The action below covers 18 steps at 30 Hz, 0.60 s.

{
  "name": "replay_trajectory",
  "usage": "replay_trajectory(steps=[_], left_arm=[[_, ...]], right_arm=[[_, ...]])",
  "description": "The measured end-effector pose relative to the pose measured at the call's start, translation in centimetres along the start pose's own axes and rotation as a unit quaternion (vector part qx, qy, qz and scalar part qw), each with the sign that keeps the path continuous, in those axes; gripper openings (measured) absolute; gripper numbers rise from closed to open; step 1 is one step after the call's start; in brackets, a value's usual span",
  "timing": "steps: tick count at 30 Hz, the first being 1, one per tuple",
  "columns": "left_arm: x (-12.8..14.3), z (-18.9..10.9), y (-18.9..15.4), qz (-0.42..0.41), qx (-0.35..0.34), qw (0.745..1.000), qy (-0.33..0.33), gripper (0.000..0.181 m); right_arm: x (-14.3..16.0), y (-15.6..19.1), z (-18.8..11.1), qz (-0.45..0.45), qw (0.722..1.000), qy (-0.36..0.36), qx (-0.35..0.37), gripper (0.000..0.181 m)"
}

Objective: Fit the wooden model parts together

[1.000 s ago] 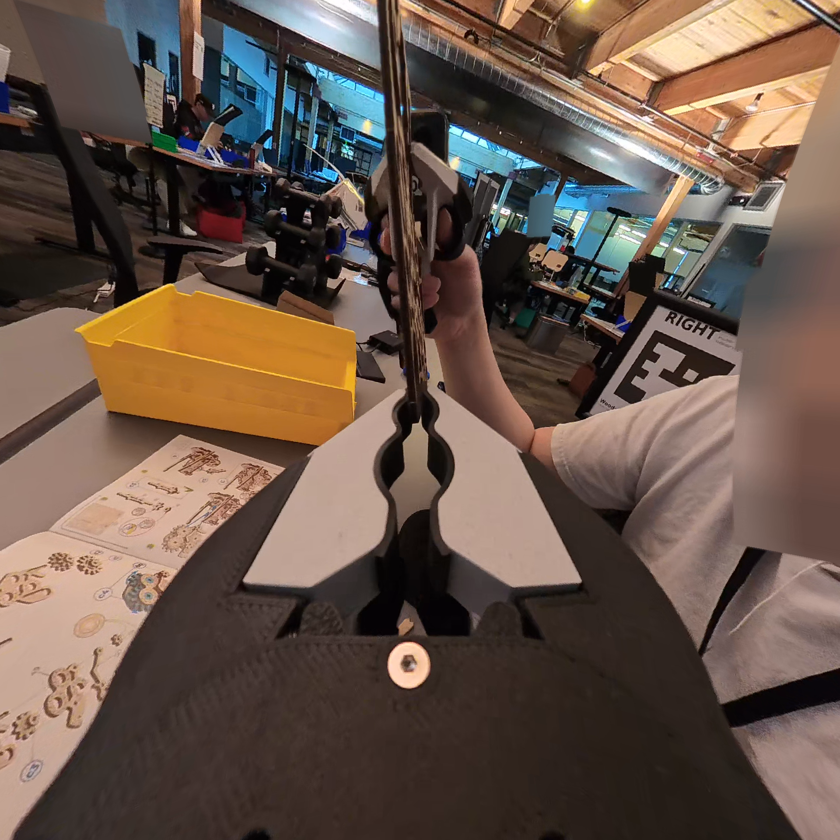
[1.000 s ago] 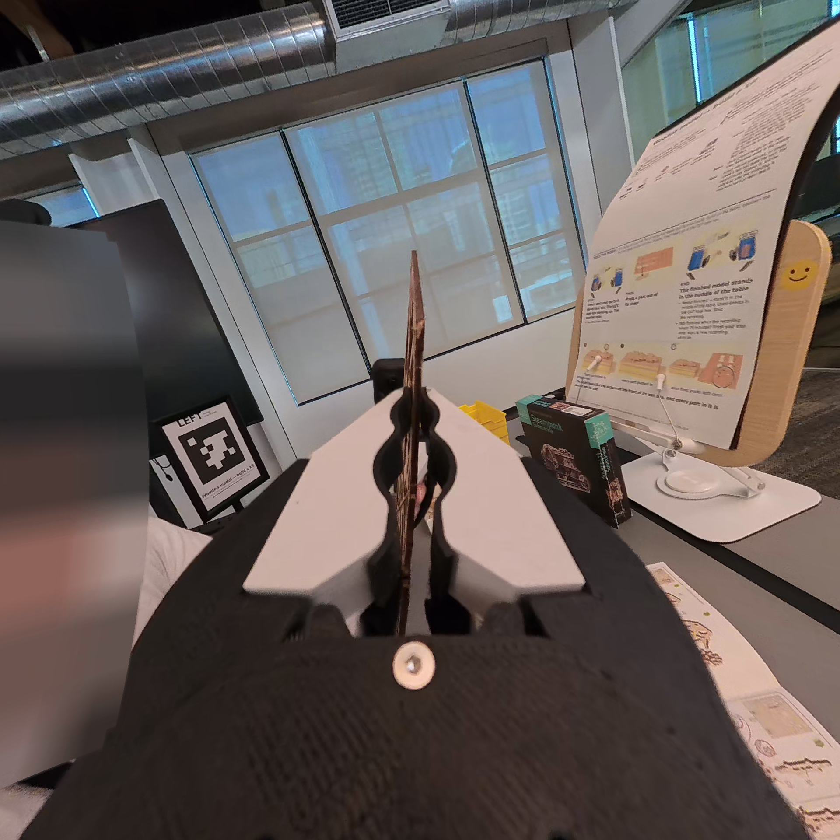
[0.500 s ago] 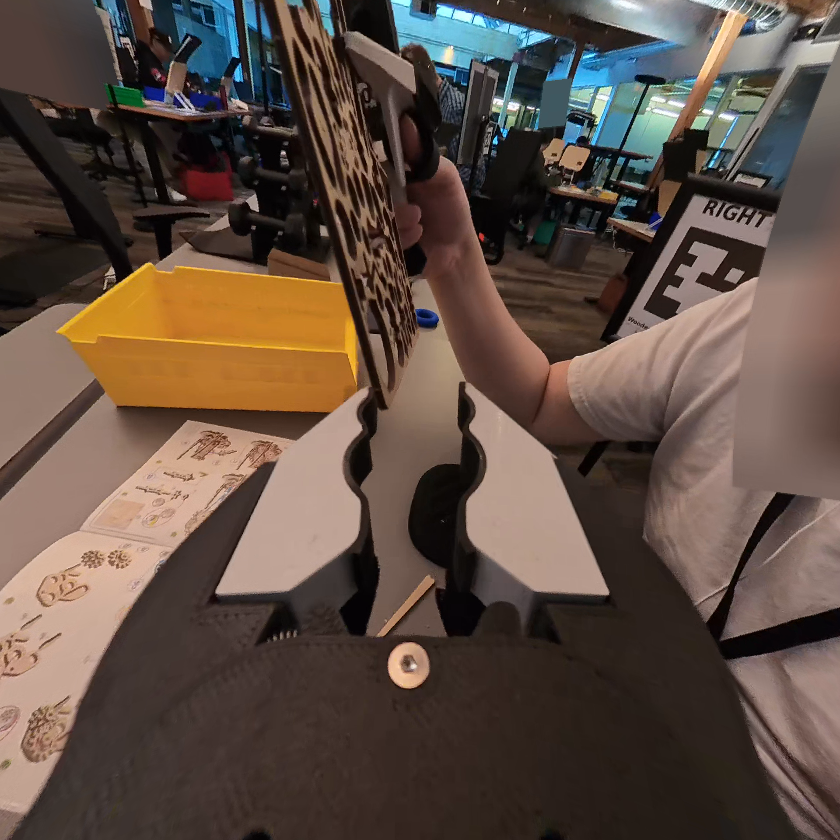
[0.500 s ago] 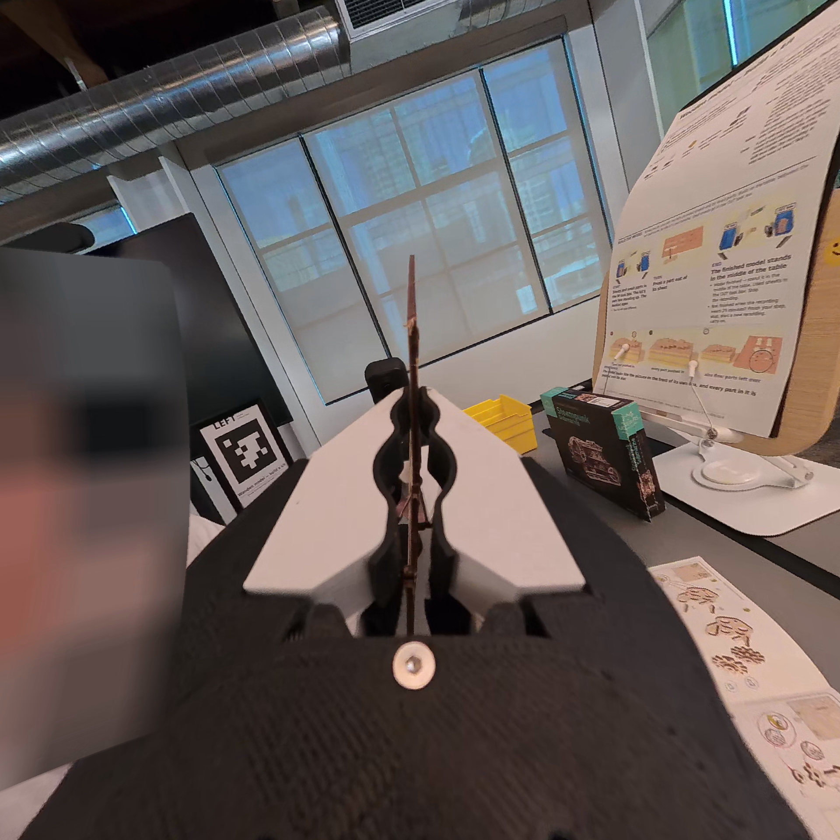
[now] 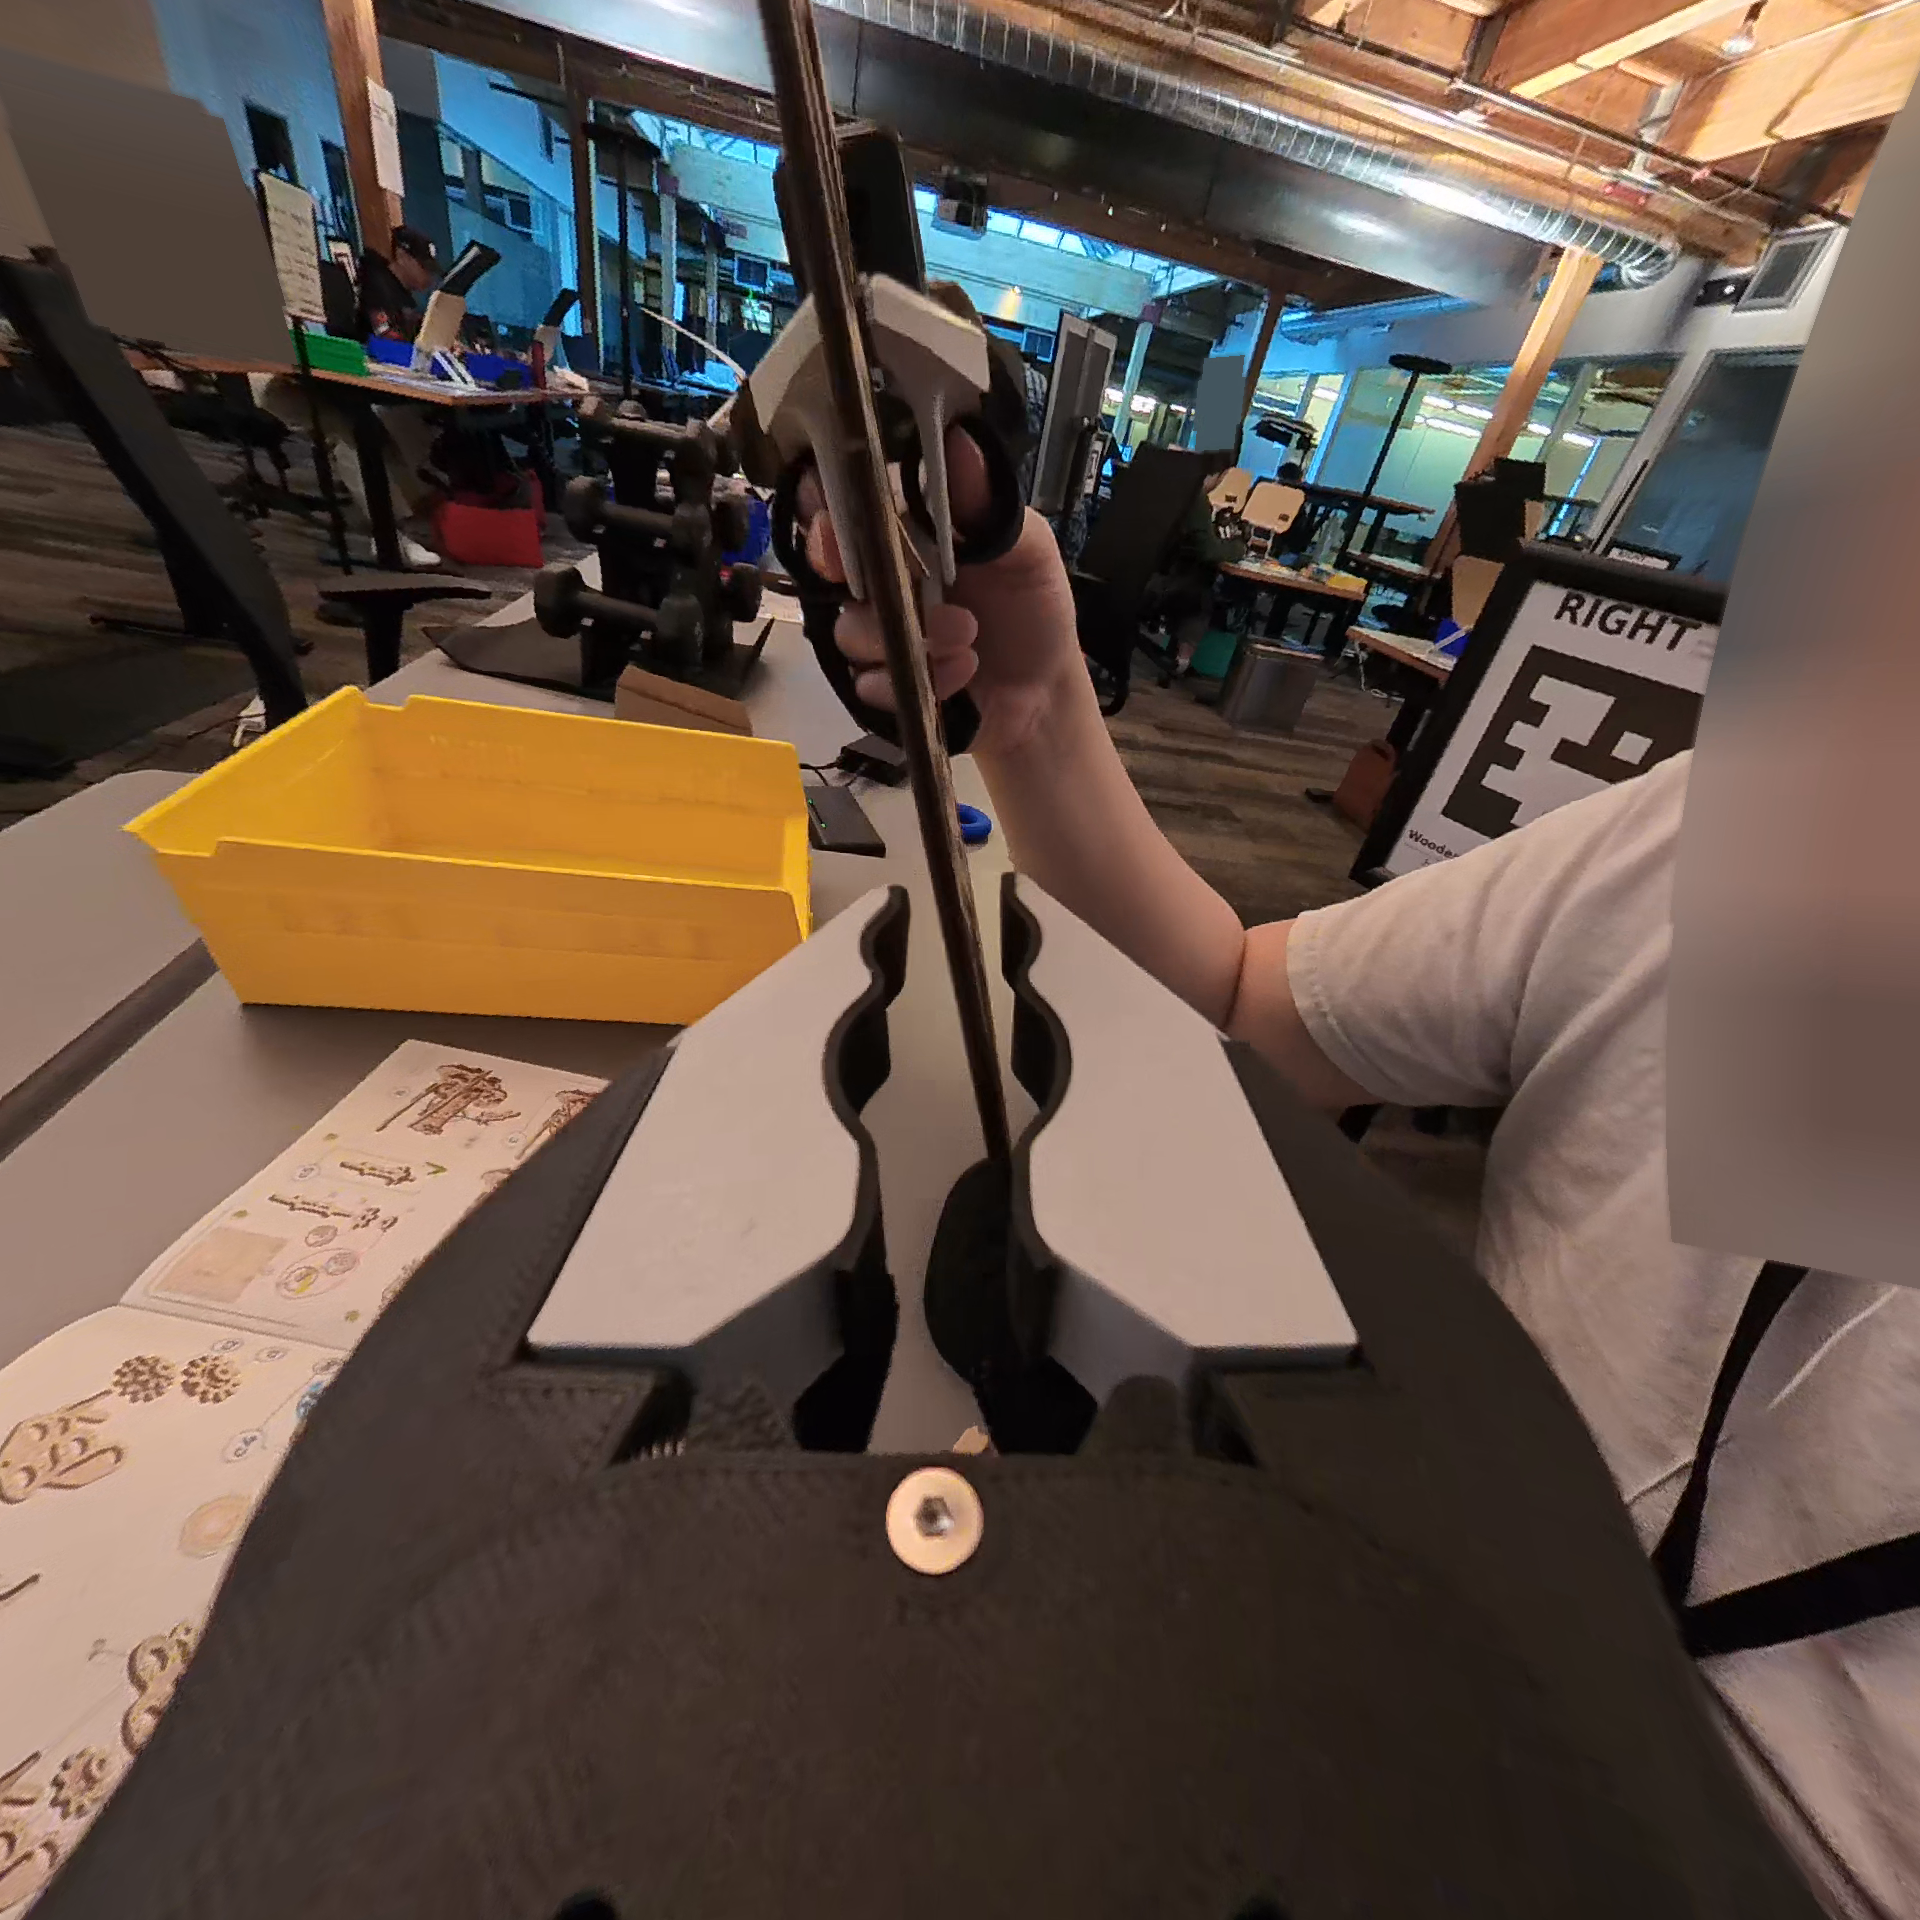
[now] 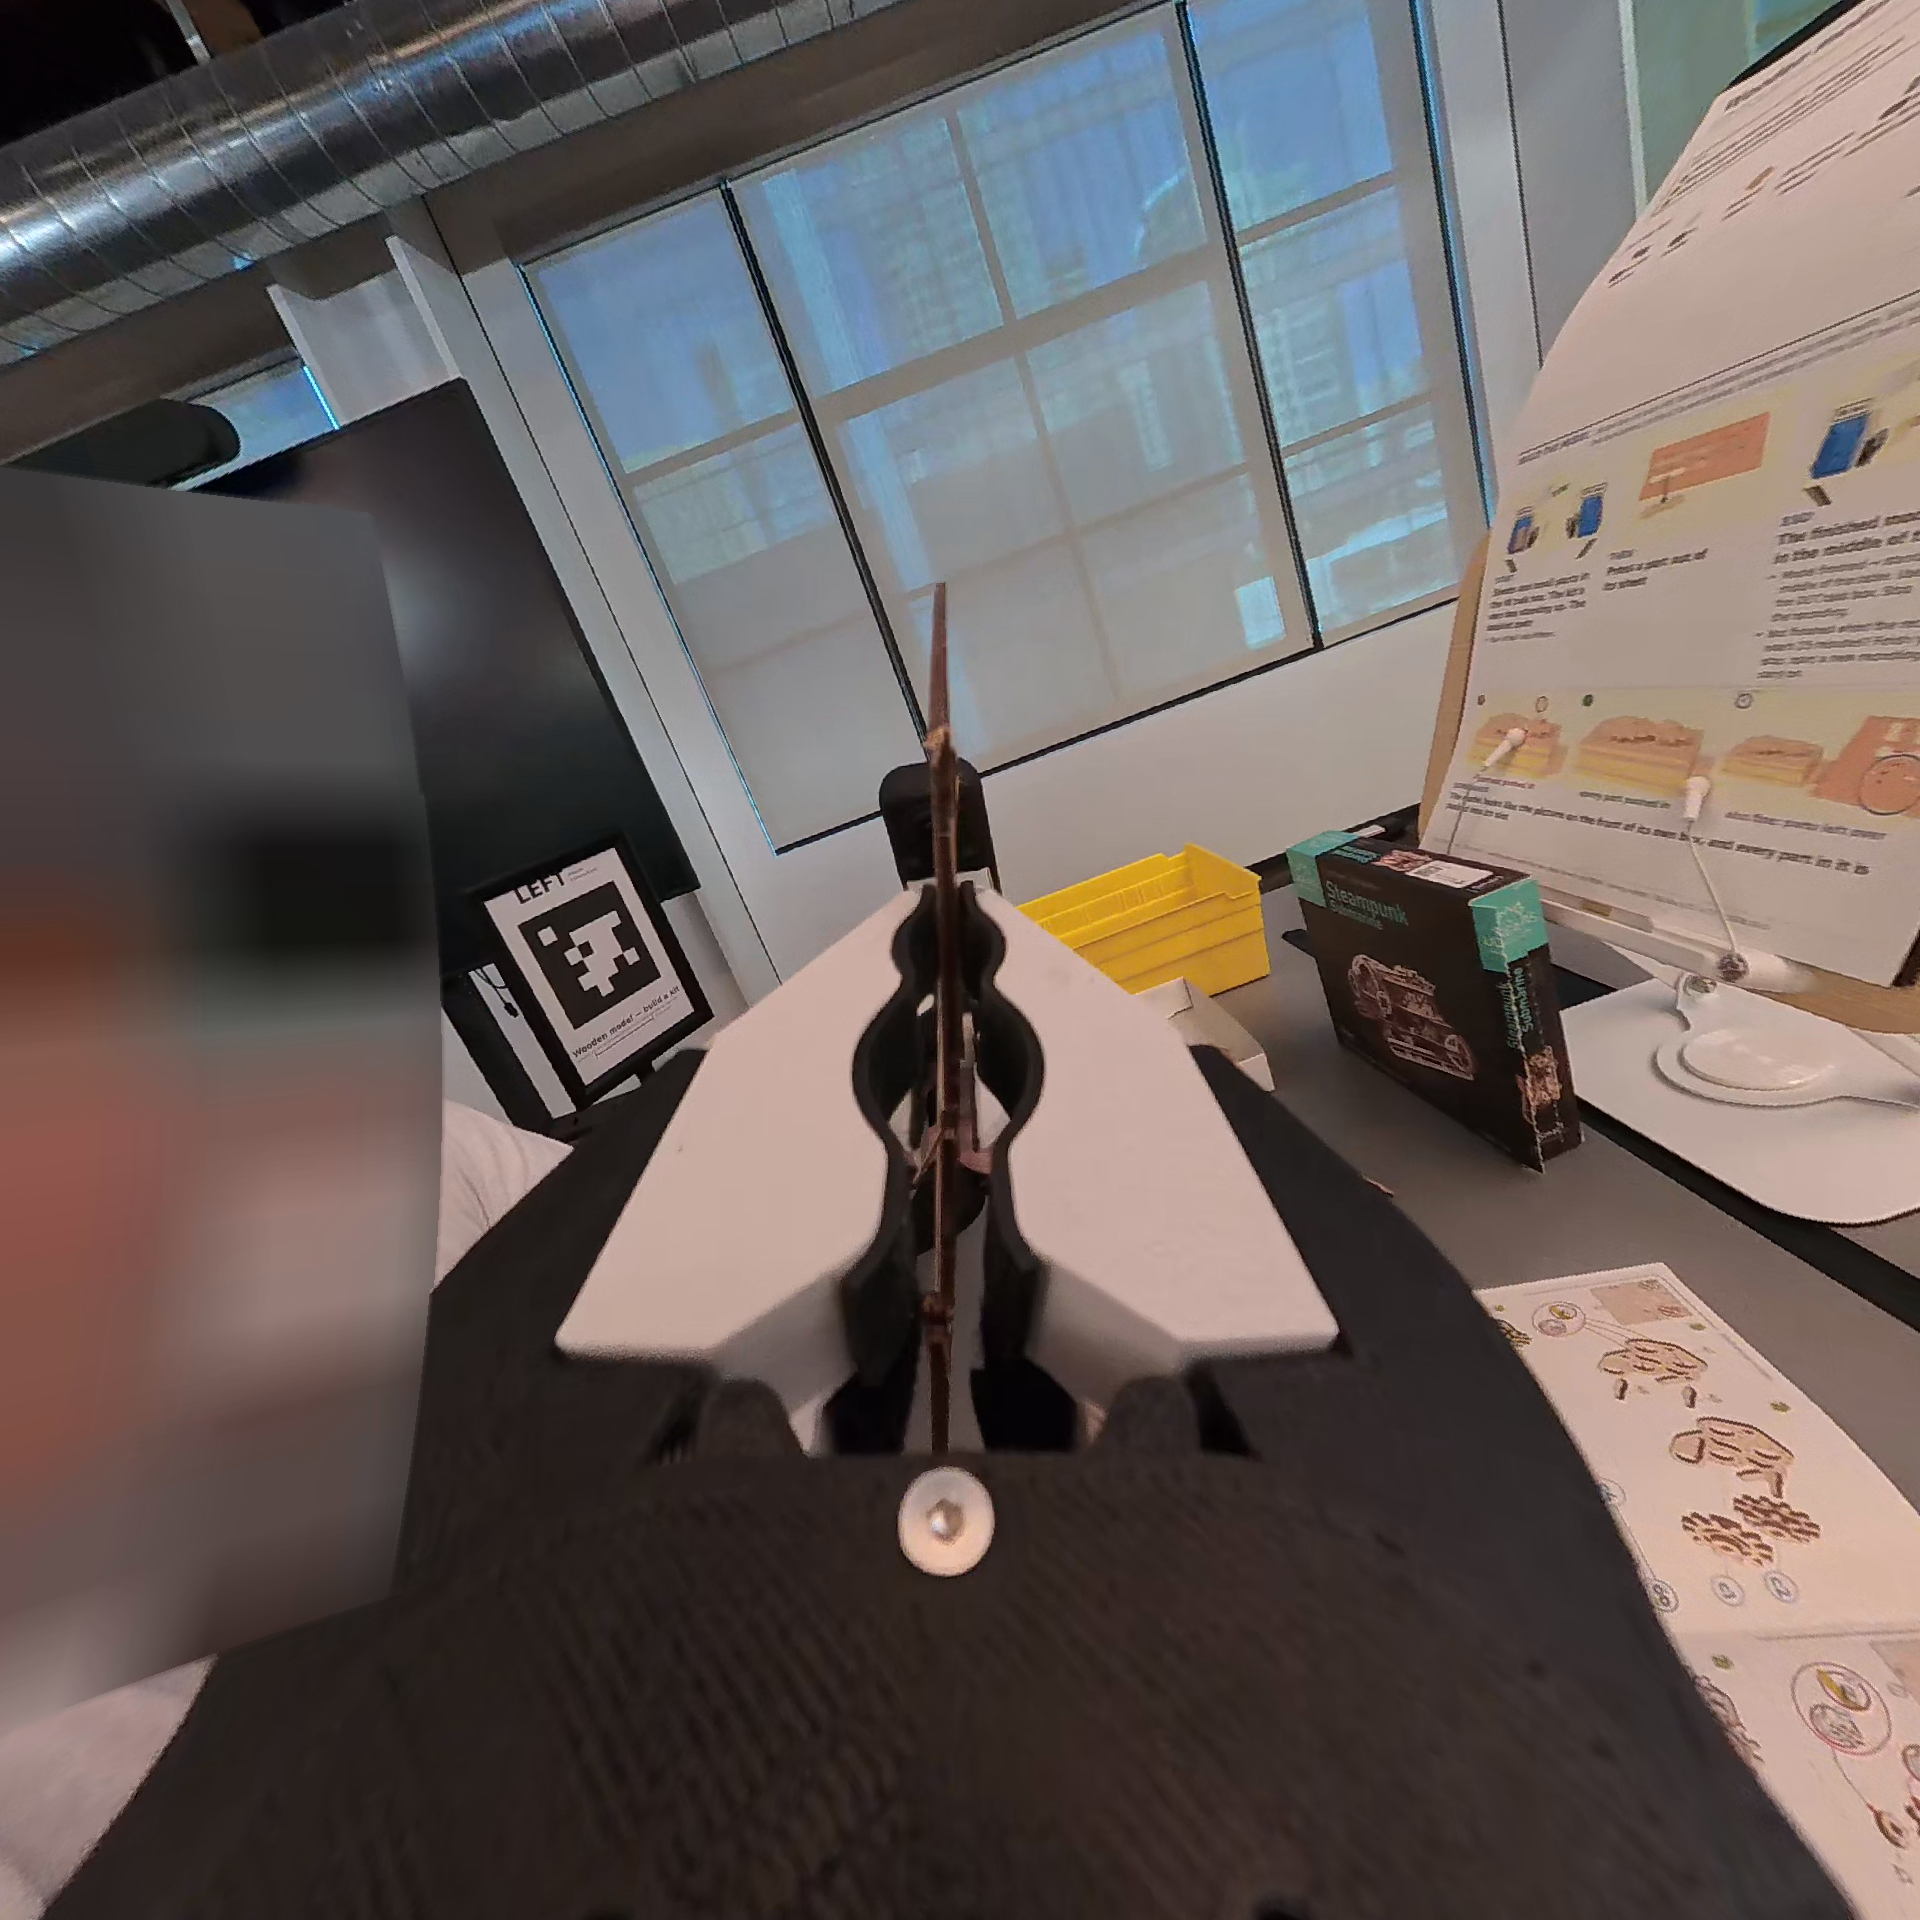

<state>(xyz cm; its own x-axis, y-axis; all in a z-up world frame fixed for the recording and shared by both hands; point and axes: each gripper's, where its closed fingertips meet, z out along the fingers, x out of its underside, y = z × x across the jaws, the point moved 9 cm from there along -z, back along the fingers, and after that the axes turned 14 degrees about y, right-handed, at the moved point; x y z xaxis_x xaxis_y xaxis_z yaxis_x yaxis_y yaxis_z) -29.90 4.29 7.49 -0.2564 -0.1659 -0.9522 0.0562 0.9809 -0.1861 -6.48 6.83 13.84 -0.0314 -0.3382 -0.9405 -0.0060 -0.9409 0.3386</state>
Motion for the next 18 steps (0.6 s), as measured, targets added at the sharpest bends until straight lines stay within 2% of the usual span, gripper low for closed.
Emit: replay_trajectory(steps=[3, 11, 14, 18], left_arm=[[-0.2, -0.2, 0.0, 0.002, -0.012, 1.000, -0.011, 0.002], [-0.5, -0.6, -0.3, 0.041, -0.065, 0.997, -0.007, 0.001], [-0.8, -0.8, -0.5, 0.044, -0.068, 0.997, -0.014, 0.001], [-1.0, -1.0, -0.7, 0.045, -0.063, 0.997, -0.023, 0.000]], right_arm=[[0.1, 0.0, 0.4, -0.005, 1.000, 0.005, -0.003, 0.001], [-0.1, 0.7, 0.6, -0.058, 0.998, -0.013, -0.013, 0.003], [-0.2, 0.9, 0.6, -0.064, 0.998, -0.022, -0.002, 0.009], [-0.7, 1.1, 0.0, -0.080, 0.995, -0.045, 0.030, 0.029]])
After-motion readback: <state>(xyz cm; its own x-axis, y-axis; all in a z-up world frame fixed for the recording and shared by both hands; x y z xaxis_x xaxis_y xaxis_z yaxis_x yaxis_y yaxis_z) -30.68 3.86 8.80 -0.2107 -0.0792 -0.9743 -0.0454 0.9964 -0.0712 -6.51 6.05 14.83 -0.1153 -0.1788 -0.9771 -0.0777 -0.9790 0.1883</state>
